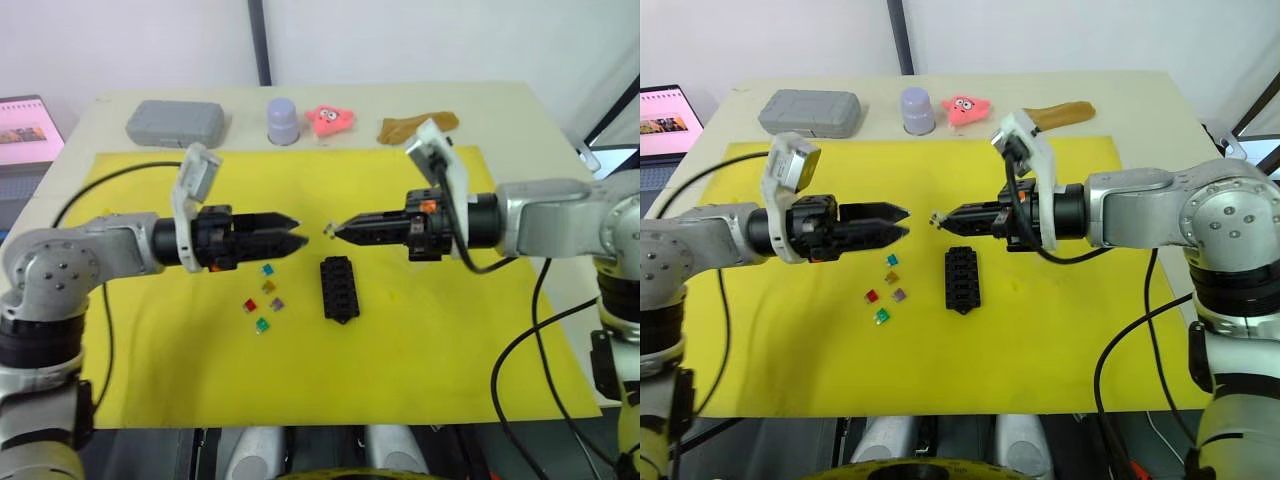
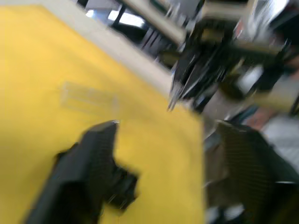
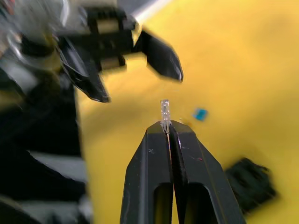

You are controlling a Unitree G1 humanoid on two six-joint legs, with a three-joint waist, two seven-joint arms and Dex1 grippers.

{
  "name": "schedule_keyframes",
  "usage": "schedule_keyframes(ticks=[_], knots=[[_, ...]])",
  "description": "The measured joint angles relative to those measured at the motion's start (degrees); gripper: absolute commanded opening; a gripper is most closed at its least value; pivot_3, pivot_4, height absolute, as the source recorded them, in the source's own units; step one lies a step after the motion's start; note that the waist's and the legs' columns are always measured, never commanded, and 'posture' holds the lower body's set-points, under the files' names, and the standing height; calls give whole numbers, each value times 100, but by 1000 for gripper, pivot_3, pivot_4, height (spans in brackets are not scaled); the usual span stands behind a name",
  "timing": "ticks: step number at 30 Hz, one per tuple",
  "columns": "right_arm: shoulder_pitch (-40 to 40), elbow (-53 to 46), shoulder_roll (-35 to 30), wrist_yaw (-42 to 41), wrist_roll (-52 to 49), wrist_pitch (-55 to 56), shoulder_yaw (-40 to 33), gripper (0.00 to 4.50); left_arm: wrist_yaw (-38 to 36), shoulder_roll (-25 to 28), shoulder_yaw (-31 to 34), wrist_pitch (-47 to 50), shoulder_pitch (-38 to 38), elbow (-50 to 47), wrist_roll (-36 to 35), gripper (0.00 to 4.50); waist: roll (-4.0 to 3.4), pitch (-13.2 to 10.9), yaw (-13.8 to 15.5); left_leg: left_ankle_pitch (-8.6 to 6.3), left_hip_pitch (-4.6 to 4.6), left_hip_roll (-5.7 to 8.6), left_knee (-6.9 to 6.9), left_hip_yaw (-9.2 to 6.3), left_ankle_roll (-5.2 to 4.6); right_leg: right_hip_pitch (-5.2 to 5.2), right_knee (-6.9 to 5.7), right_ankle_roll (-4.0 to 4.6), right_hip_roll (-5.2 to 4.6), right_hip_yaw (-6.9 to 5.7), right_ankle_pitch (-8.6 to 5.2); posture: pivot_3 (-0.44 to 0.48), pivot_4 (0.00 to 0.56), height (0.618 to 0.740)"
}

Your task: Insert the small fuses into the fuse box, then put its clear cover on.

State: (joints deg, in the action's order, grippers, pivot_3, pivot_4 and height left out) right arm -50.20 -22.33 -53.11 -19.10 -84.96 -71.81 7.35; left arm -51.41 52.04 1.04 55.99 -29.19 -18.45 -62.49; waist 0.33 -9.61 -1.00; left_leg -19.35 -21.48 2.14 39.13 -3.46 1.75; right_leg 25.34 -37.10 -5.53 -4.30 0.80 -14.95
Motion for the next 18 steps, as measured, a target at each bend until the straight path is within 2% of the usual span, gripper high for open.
schedule_keyframes(ticks=[2, 6, 11, 18], knots=[[2, -284, -215, -750, 809, 210, 259, 0, -539, 207, -403, -626, 251, -57, 843, 4461, 0, 0, 15, -3, -1, -5, 1, 0, -5, -1, 1, 0, 0, 0, 0, 0, 150, 740], [133, -738, -474, -2019, 2451, 1084, 885, 0, -1094, 114, -1100, -1712, 517, -157, 2082, 4461, 6, -5, 47, -14, -3, -5, 4, -2, -25, -5, 4, 0, -11, -2, 0, 0, 150, 740], [463, -1074, -605, -3010, 3774, 1738, 1512, 0, -1278, -205, -1453, -2577, 696, -192, 3008, 4461, 14, -10, 37, -13, -5, -4, 6, 0, -24, -4, 8, -1, -17, -1, 0, 0, 150, 740], [473, -1142, -569, -3549, 5117, 1948, 2199, 0, -1292, -552, -1659, -3016, 698, -84, 3770, 4461, 13, -10, 35, -17, -3, -7, 6, -2, -30, -3, 4, -1, -14, -3, 0, 0, 150, 740]])
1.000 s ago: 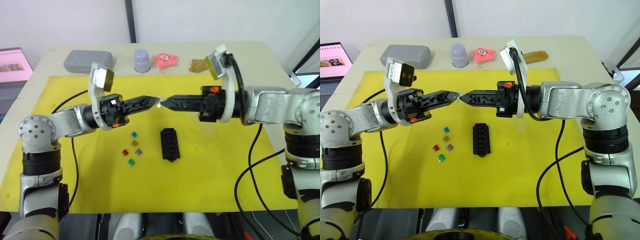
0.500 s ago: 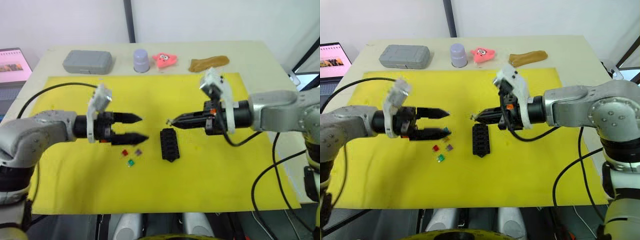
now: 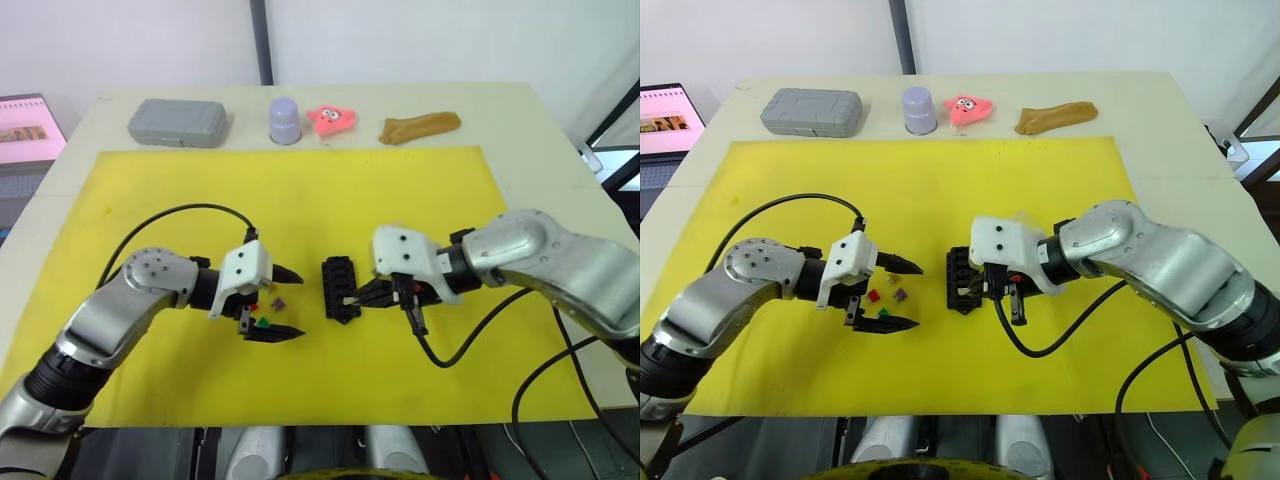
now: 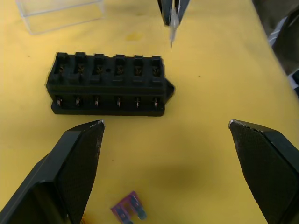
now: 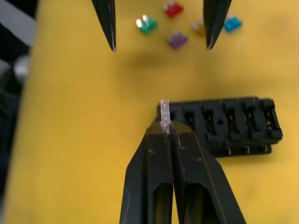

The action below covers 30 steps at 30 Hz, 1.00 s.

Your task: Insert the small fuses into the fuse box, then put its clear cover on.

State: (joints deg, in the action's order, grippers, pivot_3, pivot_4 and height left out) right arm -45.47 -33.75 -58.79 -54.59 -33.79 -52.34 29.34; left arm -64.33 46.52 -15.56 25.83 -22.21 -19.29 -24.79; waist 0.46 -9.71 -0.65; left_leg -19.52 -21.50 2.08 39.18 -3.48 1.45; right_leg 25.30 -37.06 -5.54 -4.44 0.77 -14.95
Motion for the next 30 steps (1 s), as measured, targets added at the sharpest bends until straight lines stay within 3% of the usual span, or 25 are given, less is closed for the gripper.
schedule_keyframes(ticks=[9, 30], knots=[[91, 158, 433, -220, 773, 93, 103, 0, 216, -437, -152, -63, -1, 144, 568, 4461, 0, 0, 2, 10, 0, 2, 2, 0, 19, -1, -2, 0, -2, 0, 0, 0, 150, 740], [277, 172, 681, -430, 1350, 107, 90, 0, 231, -608, -155, -37, -2, 145, 801, 4461, 0, 0, 0, 13, 2, 2, 3, -1, 23, -1, -6, 0, -2, -1, 0, 0, 150, 740]])
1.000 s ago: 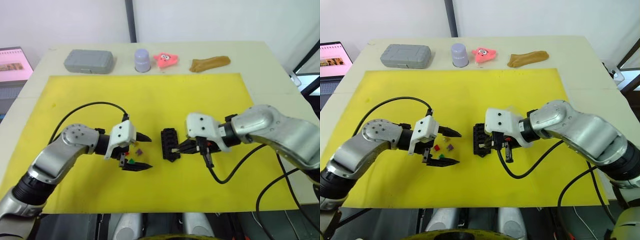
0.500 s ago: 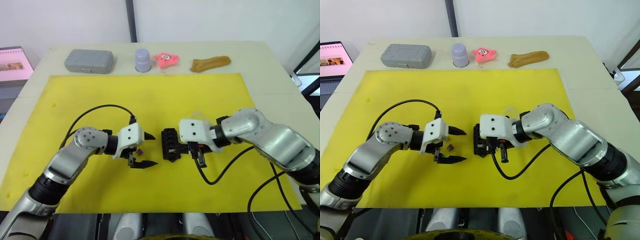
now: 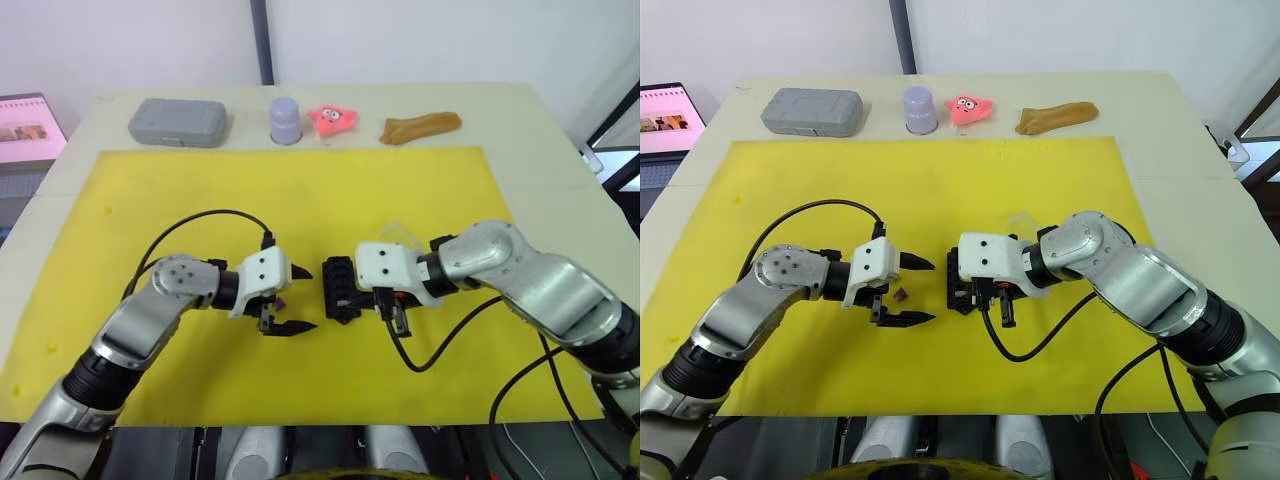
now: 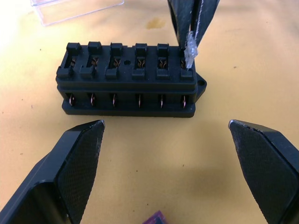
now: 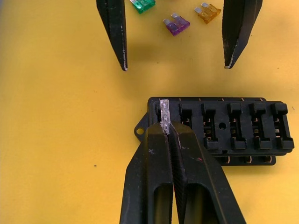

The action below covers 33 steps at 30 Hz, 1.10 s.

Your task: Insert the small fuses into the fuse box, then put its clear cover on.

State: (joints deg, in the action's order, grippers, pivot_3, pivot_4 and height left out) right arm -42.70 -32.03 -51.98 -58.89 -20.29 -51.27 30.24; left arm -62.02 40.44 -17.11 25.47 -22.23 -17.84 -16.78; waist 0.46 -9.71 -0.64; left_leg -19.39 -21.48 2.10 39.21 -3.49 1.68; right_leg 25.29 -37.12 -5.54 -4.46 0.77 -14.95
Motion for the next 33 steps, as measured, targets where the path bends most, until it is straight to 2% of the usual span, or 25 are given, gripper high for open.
schedule_keyframes(ticks=[20, 33], knots=[[177, 31, 46, -103, 235, 64, -9, 0, 31, -90, 0, 32, -43, 1, 12, 4461, 0, 1, 0, 0, 2, 1, 1, 0, 0, -2, -3, 0, 0, 0, 0, 0, 150, 740], [-9, 24, 144, -263, 96, -226, -269, 0, 70, -251, -8, 46, -65, 118, 126, 4461, 0, 1, -1, 0, 2, 2, 3, 0, 1, -2, -5, 0, 0, 0, 0, 0, 150, 740]])
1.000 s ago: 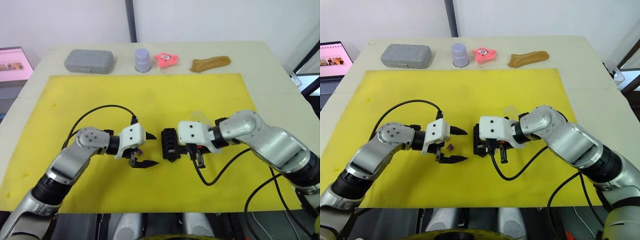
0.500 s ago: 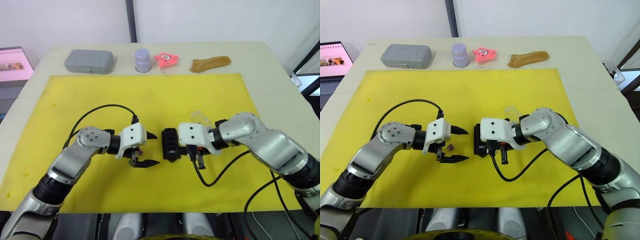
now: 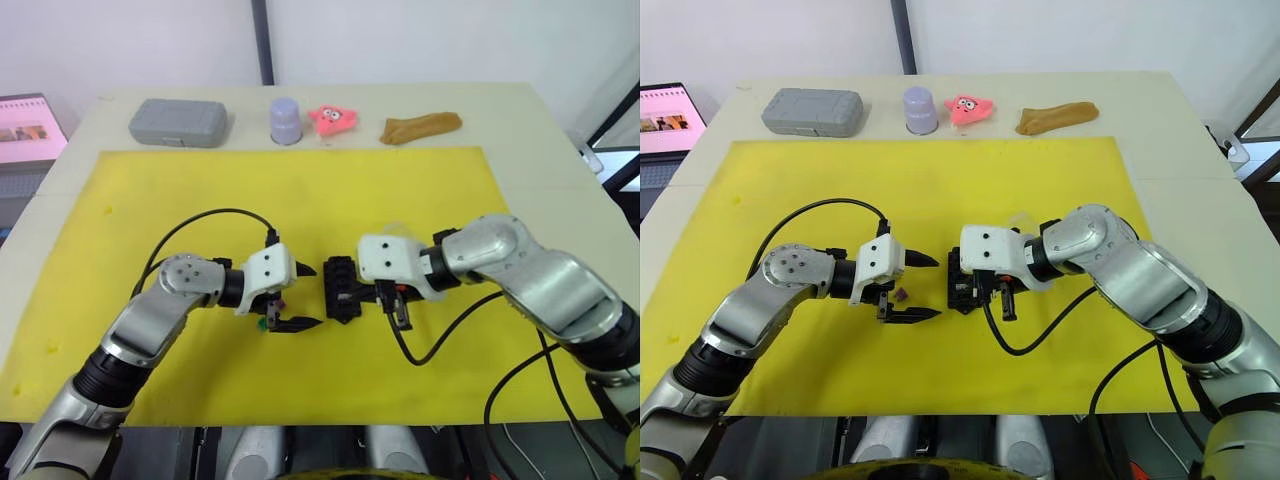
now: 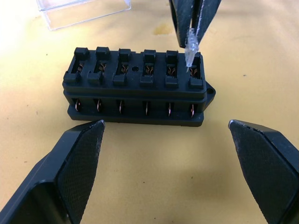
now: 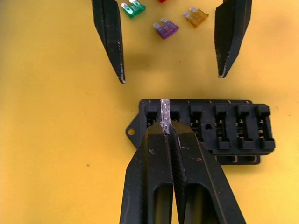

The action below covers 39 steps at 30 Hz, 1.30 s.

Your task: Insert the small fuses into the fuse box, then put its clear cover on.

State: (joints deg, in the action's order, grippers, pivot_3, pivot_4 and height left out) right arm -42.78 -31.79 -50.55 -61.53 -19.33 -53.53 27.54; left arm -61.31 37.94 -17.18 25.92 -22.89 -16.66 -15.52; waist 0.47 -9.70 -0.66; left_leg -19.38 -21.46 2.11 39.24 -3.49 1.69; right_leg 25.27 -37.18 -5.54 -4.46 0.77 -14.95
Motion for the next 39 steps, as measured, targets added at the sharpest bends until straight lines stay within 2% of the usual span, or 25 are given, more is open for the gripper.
schedule_keyframes(ticks=[39], knots=[[189, -8, 3, 51, 123, -17, 81, 0, 6, -46, 0, 3, 0, 31, 46, 4461, 0, 0, -1, 0, 0, 0, 2, 0, 0, 0, -2, 0, 0, 0, 0, 0, 150, 740]])
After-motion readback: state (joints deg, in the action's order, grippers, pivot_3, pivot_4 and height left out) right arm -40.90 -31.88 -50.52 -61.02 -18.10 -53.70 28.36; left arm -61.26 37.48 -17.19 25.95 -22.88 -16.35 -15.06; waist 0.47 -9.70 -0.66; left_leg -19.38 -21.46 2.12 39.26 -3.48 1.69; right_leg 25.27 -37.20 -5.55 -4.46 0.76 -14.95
